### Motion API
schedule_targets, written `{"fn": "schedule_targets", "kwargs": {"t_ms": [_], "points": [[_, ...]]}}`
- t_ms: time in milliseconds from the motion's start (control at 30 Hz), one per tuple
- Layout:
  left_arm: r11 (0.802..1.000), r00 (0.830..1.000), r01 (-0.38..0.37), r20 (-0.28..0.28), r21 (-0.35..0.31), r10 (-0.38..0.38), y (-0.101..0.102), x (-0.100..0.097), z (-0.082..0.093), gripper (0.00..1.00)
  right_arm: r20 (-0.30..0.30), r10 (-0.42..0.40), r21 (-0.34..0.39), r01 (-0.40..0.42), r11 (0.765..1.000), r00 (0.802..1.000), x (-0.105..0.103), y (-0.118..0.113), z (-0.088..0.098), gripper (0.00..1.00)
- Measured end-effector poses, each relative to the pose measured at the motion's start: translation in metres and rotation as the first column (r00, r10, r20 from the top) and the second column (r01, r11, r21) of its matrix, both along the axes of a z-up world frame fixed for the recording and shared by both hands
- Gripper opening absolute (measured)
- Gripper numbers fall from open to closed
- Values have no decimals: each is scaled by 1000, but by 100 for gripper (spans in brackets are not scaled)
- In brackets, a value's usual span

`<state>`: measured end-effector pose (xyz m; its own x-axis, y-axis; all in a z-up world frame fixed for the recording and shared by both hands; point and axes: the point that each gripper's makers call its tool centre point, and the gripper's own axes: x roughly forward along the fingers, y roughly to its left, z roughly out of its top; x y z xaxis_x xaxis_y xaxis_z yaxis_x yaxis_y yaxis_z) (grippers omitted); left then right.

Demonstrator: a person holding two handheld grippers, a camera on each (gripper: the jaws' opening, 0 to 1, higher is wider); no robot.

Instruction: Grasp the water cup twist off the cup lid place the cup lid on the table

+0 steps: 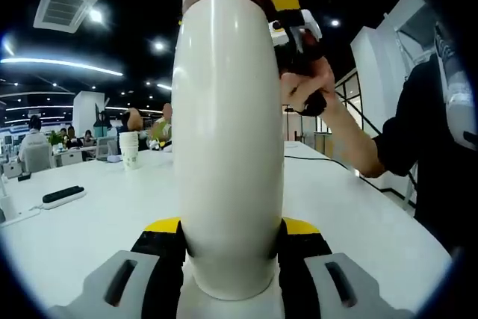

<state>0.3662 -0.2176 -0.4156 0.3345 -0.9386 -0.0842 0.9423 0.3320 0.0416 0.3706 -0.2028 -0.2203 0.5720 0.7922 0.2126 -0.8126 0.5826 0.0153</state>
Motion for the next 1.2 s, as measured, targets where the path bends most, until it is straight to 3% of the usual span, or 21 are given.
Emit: {"fn": "schedule_targets", "kwargs": {"t_ms": [67,167,267,467,633,833,1000,1100,1200], "points": [[1000,1000,0,1,0,0,0,0,0,50,18,-117,-47,118,992,993,-1,-4,-3,54],[1000,1000,-1,1,1,1,0,0,0,50,136,-239,-128,257,958,961,-8,-3,-4,55],[1000,1000,-4,1,2,4,0,0,0,50,163,-314,-126,336,933,935,-11,-7,-4,55],[1000,1000,-5,2,3,5,0,-1,0,50,116,-315,-116,328,938,942,-9,3,-13,51],[1000,1000,-7,2,4,7,-1,-1,0,50,135,-319,-135,337,932,938,0,3,-14,46],[1000,1000,-6,1,4,6,-1,1,0,50,133,-230,-161,250,955,964,-2,5,-15,46],[1000,1000,-7,-7,2,7,-1,2,0,50,108,-40,-164,57,985,993,0,11,-15,46],[1000,1000,-8,-8,1,8,1,4,0,50,82,79,-160,-65,985,993,0,14,-16,46],[1000,1000,-8,-8,2,8,1,3,-1,50,83,188,-174,-172,970,979,-2,16,-17,46]]}}
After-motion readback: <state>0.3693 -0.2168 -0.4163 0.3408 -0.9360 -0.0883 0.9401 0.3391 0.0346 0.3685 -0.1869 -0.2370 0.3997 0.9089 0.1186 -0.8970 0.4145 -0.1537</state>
